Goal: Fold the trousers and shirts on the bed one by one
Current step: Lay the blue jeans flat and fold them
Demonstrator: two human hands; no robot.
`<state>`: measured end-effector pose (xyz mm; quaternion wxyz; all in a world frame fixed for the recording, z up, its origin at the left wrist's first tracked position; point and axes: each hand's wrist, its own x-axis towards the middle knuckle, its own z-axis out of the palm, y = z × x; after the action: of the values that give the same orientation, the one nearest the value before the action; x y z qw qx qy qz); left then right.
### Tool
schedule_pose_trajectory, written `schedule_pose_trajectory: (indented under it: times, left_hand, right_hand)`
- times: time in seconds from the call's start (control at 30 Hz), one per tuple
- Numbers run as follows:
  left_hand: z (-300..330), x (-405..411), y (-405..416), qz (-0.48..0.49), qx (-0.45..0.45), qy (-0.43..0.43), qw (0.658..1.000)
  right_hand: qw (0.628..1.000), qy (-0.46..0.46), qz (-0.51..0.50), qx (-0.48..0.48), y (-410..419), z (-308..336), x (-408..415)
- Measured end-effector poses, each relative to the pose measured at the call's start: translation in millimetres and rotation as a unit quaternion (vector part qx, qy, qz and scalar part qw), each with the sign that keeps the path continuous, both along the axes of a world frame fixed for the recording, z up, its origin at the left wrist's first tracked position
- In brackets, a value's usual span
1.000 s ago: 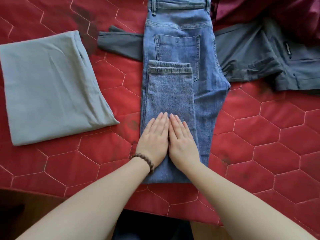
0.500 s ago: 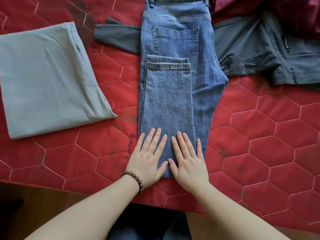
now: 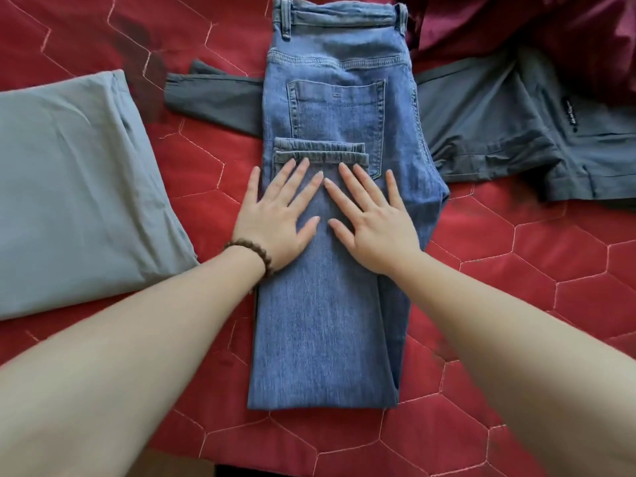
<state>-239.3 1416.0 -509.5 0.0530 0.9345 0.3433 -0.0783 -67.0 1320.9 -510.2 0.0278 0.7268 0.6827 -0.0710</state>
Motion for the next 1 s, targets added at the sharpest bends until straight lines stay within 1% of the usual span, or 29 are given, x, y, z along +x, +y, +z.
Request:
schedule_pose_trajectory:
  times: [0.1,0.17,0.27,0.4,0.47,0.57,0.67,0.73,0.77,0.83,0.87,0.9,0.93,0.97,1.0]
  left_hand:
    - [1,-18,15,-0.042,-0.043,-0.019,0.998]
    - [4,-34,23,-0.080,-0.051,-0.026,0.995]
    - [15,-47,25,-0.121,-0.016,-0.028,0.992]
    - [25,-56,17,-0.196,0.037,-0.011,0.980]
    - [25,-64,12,-0.241,0.037,-0.018,0.970]
    - [27,-63,8,-0.300,0.003,-0.026,0.954]
    - [30,-53,11,-0.316,-0.031,0.023,0.948]
    - [29,-52,14,-0.308,-0.055,0.077,0.947]
    - [31,-51,15,-0.300,-0.066,0.086,0.948]
    - [37,-50,16,-0.288,-0.126,0.055,0.948]
    - [41,-50,18,-0.275,-0.185,0.029,0.943]
    - [47,-48,21,-0.239,-0.265,-0.002,0.934]
    - [53,-48,26,-0.173,-0.352,-0.041,0.919]
    - [57,-44,32,-0.088,-0.428,-0.089,0.895]
    - [59,-38,40,0.014,-0.473,-0.147,0.868]
  right_hand:
    - [1.000,-0.001,-0.016,-0.014,-12,1,19]
    - [0.999,0.005,0.012,-0.031,-23,5,31]
    - [0.995,0.007,0.098,-0.022,-49,16,56]
    - [0.993,-0.025,0.118,-0.015,-93,32,89]
    - [0.990,-0.043,0.132,-0.029,-99,35,92]
    - [0.981,-0.039,0.189,-0.033,-84,34,78]
    - [0.951,-0.051,0.291,-0.093,-60,34,56]
    - [0.934,-0.039,0.327,-0.134,-48,36,47]
    - [0.933,-0.020,0.321,-0.162,-44,39,46]
    - [0.928,0.048,0.293,-0.228,-38,50,46]
    - [0.921,0.111,0.270,-0.259,-35,57,46]
    - [0.909,0.193,0.228,-0.291,-32,62,49]
    - [0.892,0.281,0.165,-0.312,-27,69,52]
    - [0.873,0.357,0.084,-0.321,-20,74,56]
    - [0.857,0.422,-0.003,-0.296,-11,77,61]
